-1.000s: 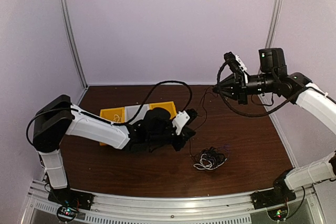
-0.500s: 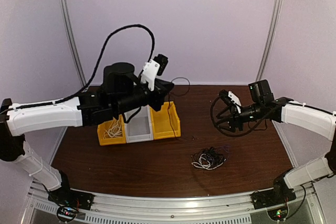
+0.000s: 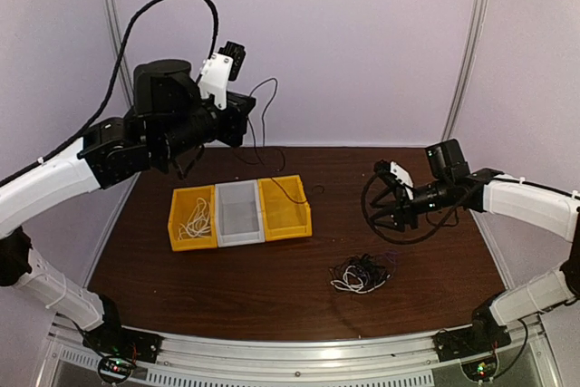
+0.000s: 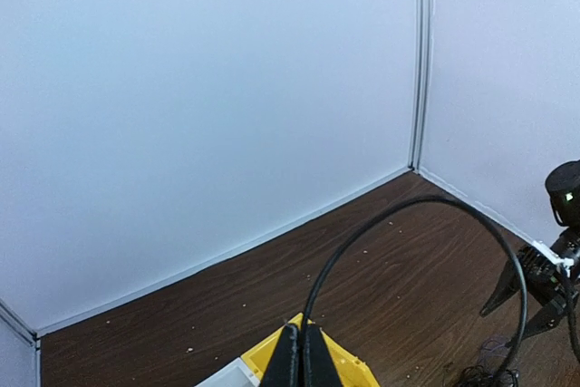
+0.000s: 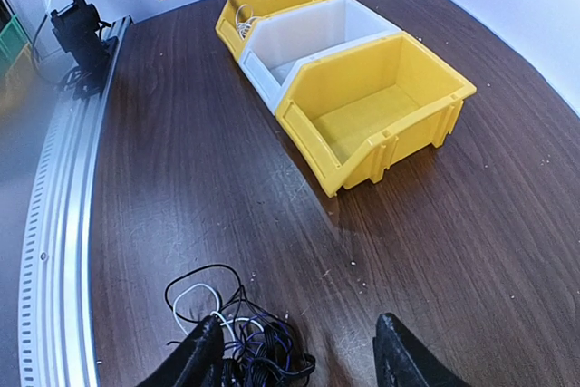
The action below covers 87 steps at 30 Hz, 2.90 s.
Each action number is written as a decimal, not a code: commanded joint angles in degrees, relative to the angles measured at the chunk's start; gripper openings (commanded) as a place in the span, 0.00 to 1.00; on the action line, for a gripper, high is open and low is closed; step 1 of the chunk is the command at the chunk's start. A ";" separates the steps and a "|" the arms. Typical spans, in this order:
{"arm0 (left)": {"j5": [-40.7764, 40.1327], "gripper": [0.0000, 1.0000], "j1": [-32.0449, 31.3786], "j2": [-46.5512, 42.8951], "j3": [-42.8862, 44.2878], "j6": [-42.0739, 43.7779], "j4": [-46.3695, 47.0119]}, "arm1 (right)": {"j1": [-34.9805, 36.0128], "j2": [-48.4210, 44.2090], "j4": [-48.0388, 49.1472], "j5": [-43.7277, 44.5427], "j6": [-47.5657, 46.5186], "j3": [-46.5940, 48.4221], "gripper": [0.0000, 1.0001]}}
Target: Untangle the cables
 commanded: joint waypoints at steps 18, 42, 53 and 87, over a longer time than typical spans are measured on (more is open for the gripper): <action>-7.40 0.00 8.46 3.02 -2.69 -4.18 -12.73 | 0.26 -2.39 -0.51 5.34 -3.48 -0.87 0.57; -6.42 0.00 16.86 3.83 -11.18 -8.35 -13.87 | 0.27 -1.85 -0.99 6.61 -4.29 -0.88 0.57; -2.79 0.00 17.08 12.75 -10.06 -12.97 -10.82 | 0.26 -1.79 -1.16 6.96 -4.62 -0.96 0.58; 8.72 0.00 19.89 32.45 -4.93 -35.11 -15.34 | 0.28 -0.73 -2.35 7.14 -6.03 -0.70 0.57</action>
